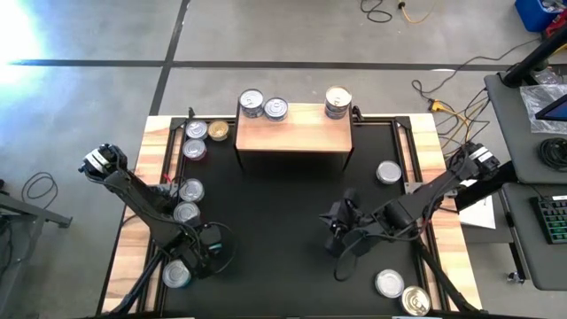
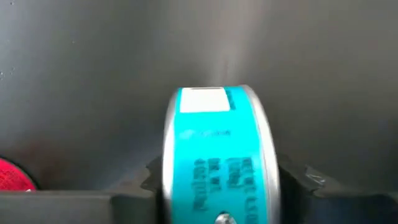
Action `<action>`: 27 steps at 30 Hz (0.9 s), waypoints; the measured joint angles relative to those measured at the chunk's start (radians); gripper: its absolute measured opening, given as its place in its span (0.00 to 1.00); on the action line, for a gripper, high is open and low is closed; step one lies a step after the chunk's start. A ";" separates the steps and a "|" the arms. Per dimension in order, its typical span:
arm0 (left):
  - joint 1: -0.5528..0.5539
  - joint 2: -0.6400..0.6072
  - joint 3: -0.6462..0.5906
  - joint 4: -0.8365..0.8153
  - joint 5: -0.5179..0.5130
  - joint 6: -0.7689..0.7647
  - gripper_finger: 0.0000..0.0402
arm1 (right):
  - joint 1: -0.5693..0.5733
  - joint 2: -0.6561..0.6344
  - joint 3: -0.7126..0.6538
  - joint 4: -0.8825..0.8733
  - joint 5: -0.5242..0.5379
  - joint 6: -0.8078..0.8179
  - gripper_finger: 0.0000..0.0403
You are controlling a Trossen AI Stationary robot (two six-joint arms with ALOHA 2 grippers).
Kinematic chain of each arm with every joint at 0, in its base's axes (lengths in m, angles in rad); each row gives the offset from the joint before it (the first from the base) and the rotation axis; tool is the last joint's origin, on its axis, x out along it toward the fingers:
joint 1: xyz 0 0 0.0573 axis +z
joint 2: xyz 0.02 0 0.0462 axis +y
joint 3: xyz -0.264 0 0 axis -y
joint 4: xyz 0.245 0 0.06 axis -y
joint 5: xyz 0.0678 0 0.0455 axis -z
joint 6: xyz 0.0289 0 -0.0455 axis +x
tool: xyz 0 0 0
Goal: Stack canned seafood by type on shelf
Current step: Stack the green-blue tuna can on the shelf
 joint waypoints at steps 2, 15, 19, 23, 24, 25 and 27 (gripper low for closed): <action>0.001 -0.009 0.000 0.005 0.013 -0.001 0.33 | 0.000 0.002 -0.007 0.013 0.001 0.005 0.03; 0.034 -0.299 -0.015 0.176 -0.410 -0.114 0.27 | 0.002 0.003 0.088 0.112 0.013 -0.235 0.03; 0.055 -0.455 -0.130 0.417 -0.444 -0.127 0.27 | -0.016 0.004 0.088 0.233 0.039 -0.310 0.03; 0.072 -0.584 -0.329 0.840 -0.425 -0.126 0.27 | -0.049 0.007 0.087 0.238 0.022 -0.324 0.07; 0.076 -0.602 -0.380 0.949 -0.425 -0.126 0.27 | -0.056 0.009 0.087 0.238 0.022 -0.324 0.09; 0.080 -0.617 -0.427 1.046 -0.426 -0.129 0.27 | -0.059 0.011 0.086 0.238 0.022 -0.324 0.12; 0.088 -0.630 -0.510 1.224 -0.442 -0.131 0.27 | -0.061 0.022 0.086 0.240 0.023 -0.324 0.19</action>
